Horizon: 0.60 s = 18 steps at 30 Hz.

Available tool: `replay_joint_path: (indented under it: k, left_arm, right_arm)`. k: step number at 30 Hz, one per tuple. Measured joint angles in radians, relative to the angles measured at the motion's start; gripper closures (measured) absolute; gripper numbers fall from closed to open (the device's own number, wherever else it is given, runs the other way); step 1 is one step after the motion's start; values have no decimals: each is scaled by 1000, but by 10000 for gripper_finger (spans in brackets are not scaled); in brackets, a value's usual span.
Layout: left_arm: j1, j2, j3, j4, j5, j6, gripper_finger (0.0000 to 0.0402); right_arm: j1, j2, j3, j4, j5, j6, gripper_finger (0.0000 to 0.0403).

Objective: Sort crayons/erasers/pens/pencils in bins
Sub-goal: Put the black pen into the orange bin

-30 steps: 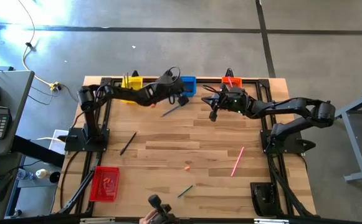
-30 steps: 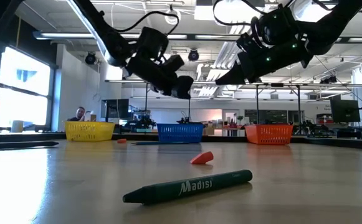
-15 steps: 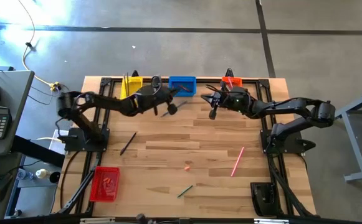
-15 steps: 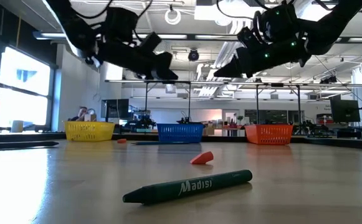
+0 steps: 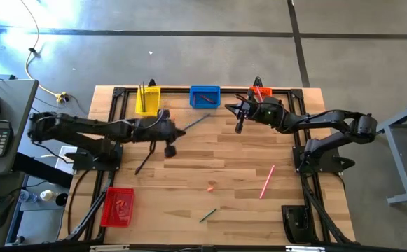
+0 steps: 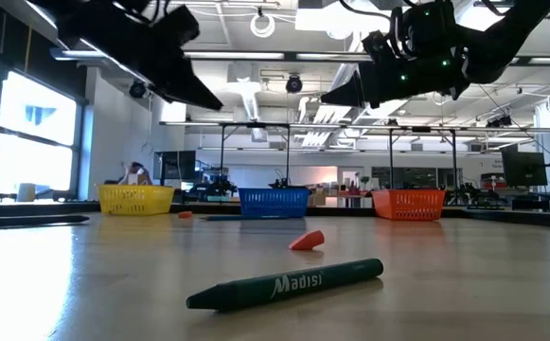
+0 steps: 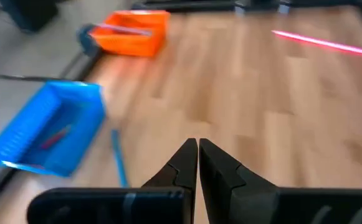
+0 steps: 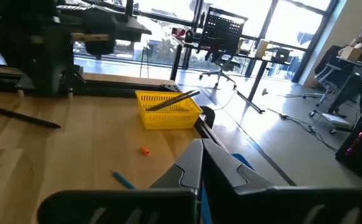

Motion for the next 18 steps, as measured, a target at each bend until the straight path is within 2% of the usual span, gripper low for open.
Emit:
replay_joint_path:
  k: [7,14,18]
  left_arm:
    - [-177,-103,0,-256,-102,-210,394]
    - [-325,-110,1,-472,-146,-440,393]
    - [-407,-98,1,-542,-172,-576,382]
  right_arm:
    - [50,0,0,-34,0,-4,402]
    - [95,0,0,-38,0,-55,402]
    - [101,-24,0,-53,-1,-90,402]
